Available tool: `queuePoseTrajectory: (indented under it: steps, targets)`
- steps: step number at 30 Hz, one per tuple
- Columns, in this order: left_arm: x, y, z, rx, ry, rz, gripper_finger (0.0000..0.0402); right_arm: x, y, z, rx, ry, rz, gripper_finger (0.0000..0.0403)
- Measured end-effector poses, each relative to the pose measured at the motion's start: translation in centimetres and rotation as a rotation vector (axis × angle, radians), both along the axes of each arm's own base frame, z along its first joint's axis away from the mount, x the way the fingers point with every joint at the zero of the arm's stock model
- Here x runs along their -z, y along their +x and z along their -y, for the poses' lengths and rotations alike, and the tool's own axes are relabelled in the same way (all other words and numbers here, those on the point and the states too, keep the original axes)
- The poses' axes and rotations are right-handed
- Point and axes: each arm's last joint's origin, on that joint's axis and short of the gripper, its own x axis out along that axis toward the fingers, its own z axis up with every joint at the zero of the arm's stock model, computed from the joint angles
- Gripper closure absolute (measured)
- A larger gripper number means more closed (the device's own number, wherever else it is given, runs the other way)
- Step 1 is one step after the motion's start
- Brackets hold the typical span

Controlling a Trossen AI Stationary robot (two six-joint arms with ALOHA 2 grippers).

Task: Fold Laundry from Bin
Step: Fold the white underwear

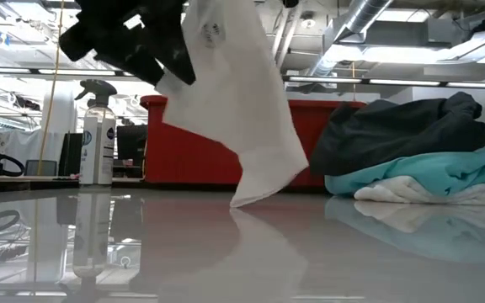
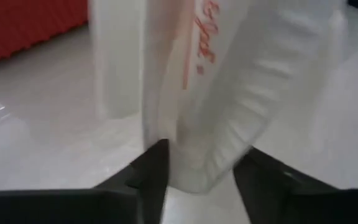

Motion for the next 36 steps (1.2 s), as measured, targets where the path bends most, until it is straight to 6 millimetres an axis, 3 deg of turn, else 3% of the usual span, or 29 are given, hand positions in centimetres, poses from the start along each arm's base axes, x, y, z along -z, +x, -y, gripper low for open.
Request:
queuePoseTrajectory:
  steps: [4, 9, 15, 22, 25, 29, 36]
  targets:
    - [-1.5, -0.6, -0.2, 0.025, 0.008, 0.018, 0.0312, -0.5, -0.3, 0.7, 0.020, -0.012, 0.019, 0.0379]
    - [-5.3, -2.0, -1.6, 0.082, 0.021, 0.044, 0.0392, 0.1, -0.7, 2.8, 0.144, 0.013, -0.087, 0.0379]
    - [-9.9, -4.3, -6.5, 0.088, 0.072, -0.008, 0.0400, 1.2, -0.9, 6.2, 0.266, 0.010, -0.202, 0.0379]
    - [-11.5, -4.9, -12.9, 0.100, 0.105, -0.192, 0.0400, 0.8, -1.1, 9.1, 0.350, -0.035, -0.168, 0.0379]
    - [-11.6, -4.8, -14.2, 0.091, 0.126, -0.233, 0.0400, 1.1, -1.2, 8.8, 0.374, -0.091, -0.210, 0.0379]
    - [-11.2, -5.2, -14.3, 0.111, 0.150, -0.321, 0.0401, 2.8, -1.7, 6.8, 0.388, -0.104, -0.392, 0.0379]
    - [-8.5, -5.4, -11.1, 0.192, 0.014, -0.320, 0.0401, 6.5, -2.6, 2.1, 0.337, -0.094, -0.512, 0.0379]
